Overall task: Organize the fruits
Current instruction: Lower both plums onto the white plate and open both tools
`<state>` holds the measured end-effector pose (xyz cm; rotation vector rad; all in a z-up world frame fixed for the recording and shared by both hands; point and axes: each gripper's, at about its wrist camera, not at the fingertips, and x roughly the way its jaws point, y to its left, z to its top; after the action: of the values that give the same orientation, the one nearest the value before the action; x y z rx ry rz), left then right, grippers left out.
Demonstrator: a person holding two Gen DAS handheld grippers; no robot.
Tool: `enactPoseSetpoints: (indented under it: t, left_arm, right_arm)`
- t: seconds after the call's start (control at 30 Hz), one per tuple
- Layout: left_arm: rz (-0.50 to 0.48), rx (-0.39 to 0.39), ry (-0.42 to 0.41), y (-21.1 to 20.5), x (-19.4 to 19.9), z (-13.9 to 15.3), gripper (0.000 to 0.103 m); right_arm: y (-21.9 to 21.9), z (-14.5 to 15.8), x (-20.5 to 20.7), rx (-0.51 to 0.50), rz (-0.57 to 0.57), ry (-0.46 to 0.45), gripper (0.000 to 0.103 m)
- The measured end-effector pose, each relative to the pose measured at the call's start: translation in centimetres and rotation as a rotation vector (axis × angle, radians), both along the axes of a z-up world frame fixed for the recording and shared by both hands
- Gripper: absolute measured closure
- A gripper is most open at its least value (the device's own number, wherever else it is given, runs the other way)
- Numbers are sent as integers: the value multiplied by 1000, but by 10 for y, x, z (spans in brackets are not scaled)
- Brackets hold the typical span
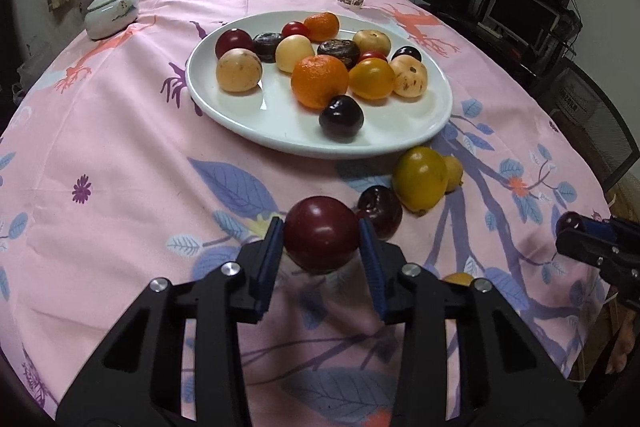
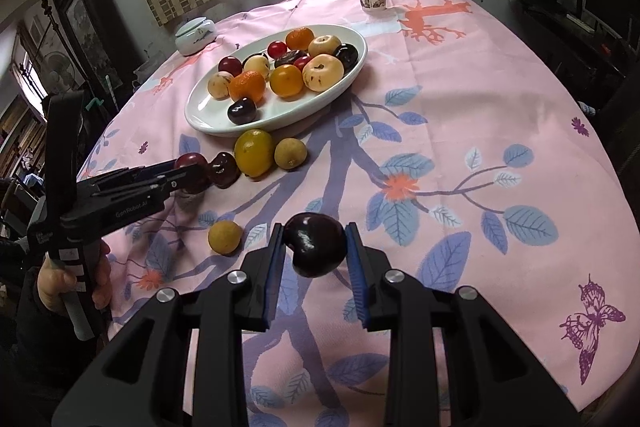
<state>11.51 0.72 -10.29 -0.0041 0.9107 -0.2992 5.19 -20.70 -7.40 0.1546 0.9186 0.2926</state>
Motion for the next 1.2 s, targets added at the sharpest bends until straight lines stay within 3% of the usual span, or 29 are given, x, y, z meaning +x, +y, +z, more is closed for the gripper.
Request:
enactPoseSetpoints:
  t: [0.17, 0.37, 0.77, 0.93, 1.2]
  left_arm:
    - [1, -65, -27, 7, -35, 11, 65]
    - [-4, -66, -80, 15, -70, 31, 65]
    - [8, -85, -101, 26, -77, 45, 65]
    - [-1, -67, -118, 25, -57, 64, 65]
    - [48, 4, -99, 22, 60, 97, 65]
  right_arm:
    - [8, 5, -4, -6, 15, -11, 73]
    - [26, 8, -10, -9, 55, -20, 72]
    - [41, 12, -15, -17, 85, -31, 72]
    - [49, 16, 5, -34, 124, -19, 72]
    - [85, 44, 107, -82, 208, -47, 72]
